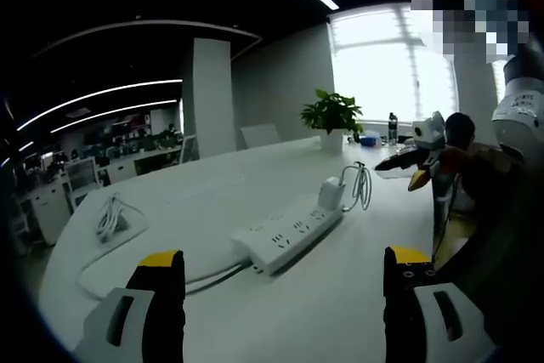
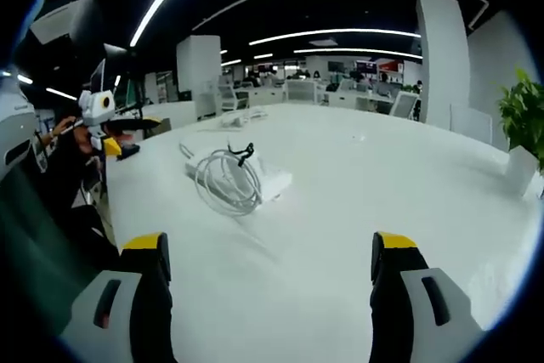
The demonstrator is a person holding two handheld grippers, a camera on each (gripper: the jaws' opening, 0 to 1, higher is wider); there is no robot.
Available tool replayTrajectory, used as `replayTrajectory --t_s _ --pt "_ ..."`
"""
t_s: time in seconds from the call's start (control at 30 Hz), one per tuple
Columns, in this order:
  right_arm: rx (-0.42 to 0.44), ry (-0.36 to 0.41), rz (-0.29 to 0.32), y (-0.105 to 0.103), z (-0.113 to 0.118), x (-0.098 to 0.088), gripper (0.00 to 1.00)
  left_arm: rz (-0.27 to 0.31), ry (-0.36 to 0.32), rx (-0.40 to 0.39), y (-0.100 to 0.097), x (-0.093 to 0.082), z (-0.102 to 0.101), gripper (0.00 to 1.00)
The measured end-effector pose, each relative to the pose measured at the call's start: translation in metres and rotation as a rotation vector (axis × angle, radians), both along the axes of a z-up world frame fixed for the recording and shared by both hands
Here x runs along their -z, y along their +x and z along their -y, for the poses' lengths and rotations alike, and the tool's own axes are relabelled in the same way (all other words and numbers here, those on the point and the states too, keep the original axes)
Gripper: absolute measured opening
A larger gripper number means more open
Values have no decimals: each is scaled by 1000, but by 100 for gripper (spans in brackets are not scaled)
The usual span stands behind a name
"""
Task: Straighten the power strip on the desk, plug the charger into it
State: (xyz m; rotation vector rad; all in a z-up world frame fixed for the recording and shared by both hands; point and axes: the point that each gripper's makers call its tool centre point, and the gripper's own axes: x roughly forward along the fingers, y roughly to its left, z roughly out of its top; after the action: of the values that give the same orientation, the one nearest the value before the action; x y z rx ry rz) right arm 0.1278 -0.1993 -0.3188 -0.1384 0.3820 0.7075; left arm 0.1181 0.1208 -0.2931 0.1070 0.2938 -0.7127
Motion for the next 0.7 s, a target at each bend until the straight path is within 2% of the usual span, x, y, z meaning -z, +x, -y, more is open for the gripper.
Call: replayTrajectory --t_s 0.57,0.7 --pt "-9 -3 32 1 -9 -12 98 -1 3 3 0 0 2 99" --pt "-14 -18 46 1 -7 -18 98 -9 44 34 -4 8 4 99"
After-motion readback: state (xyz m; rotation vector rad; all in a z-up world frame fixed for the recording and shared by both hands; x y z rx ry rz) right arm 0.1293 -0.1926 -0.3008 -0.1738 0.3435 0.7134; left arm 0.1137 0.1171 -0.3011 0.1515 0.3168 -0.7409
